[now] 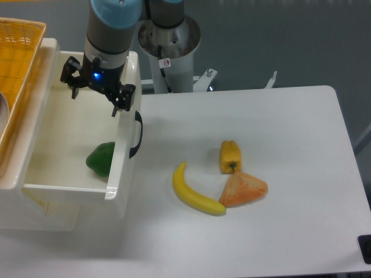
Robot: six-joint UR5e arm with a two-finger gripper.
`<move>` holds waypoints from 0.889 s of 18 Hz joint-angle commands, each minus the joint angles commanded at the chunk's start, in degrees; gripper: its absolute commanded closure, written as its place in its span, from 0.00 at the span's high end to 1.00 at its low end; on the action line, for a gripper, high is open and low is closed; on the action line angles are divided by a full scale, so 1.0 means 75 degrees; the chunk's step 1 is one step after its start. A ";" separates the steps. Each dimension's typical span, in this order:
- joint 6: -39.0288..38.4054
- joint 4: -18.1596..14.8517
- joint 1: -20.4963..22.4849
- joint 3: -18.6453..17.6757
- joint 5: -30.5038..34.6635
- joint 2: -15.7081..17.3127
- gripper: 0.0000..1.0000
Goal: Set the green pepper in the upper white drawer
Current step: 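Open the gripper to release the pepper into the drawer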
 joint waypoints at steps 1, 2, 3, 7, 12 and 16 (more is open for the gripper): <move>0.0174 -0.0011 0.0071 0.0023 0.0094 0.0000 1.00; 0.0536 -0.0035 0.0199 0.0012 0.0176 0.0000 1.00; 0.0934 -0.0093 0.0316 0.0000 0.0188 0.0000 1.00; 0.1897 -0.0117 0.0657 -0.0058 0.0527 0.0000 1.00; 0.3186 -0.0105 0.0914 -0.0199 0.1558 -0.0094 1.00; 0.3422 -0.0047 0.1313 -0.0199 0.1595 -0.0222 1.00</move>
